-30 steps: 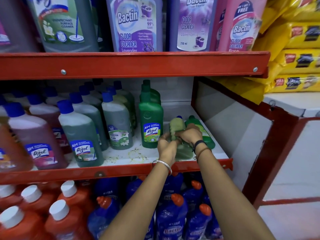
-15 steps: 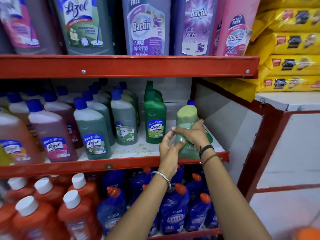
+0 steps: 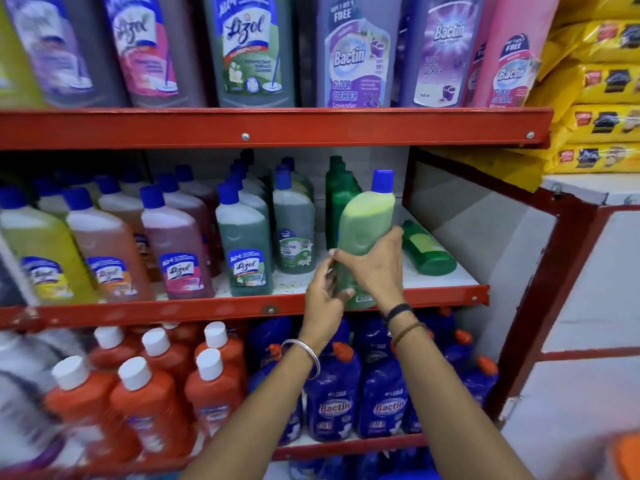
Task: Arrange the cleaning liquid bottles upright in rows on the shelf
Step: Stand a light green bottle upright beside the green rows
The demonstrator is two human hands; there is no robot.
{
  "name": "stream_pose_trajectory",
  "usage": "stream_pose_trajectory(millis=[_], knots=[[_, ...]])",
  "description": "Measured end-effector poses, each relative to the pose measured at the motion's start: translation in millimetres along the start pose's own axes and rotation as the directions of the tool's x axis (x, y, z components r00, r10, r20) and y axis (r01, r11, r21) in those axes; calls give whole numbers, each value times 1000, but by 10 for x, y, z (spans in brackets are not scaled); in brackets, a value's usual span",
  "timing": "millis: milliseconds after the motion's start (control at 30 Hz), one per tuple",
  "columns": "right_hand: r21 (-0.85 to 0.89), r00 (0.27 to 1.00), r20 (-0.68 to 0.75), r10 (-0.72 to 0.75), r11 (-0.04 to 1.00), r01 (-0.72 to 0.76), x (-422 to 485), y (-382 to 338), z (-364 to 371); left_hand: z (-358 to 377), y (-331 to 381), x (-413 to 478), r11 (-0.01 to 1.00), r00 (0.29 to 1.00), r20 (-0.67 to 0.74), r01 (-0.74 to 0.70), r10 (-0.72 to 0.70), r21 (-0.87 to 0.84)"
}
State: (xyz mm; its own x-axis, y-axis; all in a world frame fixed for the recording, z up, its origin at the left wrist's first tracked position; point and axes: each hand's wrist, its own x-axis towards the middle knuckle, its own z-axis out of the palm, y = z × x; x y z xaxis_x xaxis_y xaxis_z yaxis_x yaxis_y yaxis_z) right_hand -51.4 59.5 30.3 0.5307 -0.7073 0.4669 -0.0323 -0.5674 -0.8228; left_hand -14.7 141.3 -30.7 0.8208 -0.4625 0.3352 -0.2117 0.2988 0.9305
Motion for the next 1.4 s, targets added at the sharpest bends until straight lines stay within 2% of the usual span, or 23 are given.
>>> stream_pose_trajectory(millis=[100, 300, 500, 833, 933, 1033, 1200, 1300, 1400], knots=[[12, 999, -9, -53, 999, 53, -86, -150, 289, -271, -18, 111, 998, 997, -66, -36, 39, 58], [63, 999, 4, -45, 997, 45, -40, -223, 689, -595, -102, 372, 991, 988, -140, -41, 58, 124], [52, 999, 44, -15, 999, 13, 24, -103, 917, -722, -321, 574, 984, 985, -171, 25, 5, 176], [18, 1000, 30, 5, 1000, -6, 43, 108, 920, -683, -316, 585, 971, 991, -133, 50, -19, 233], [82, 999, 39, 10, 997, -13, 27, 96, 884, -642, -315, 485, 967, 989, -144, 48, -12, 249], [164, 994, 87, 65, 983, -79, 17, 71, 868, -605, -276, 369, 950, 989, -148, 55, -9, 308], [183, 984, 166, 63, 979, -93, 62, 69, 874, -508, -226, 185, 940, 991, -136, 33, 15, 340], [194, 984, 155, 89, 974, -118, 102, 109, 883, -476, -210, 98, 938, 992, -126, 48, -4, 343], [293, 984, 141, 110, 945, -147, 116, 134, 857, -553, -185, 99, 935, 997, -80, 26, 3, 354]])
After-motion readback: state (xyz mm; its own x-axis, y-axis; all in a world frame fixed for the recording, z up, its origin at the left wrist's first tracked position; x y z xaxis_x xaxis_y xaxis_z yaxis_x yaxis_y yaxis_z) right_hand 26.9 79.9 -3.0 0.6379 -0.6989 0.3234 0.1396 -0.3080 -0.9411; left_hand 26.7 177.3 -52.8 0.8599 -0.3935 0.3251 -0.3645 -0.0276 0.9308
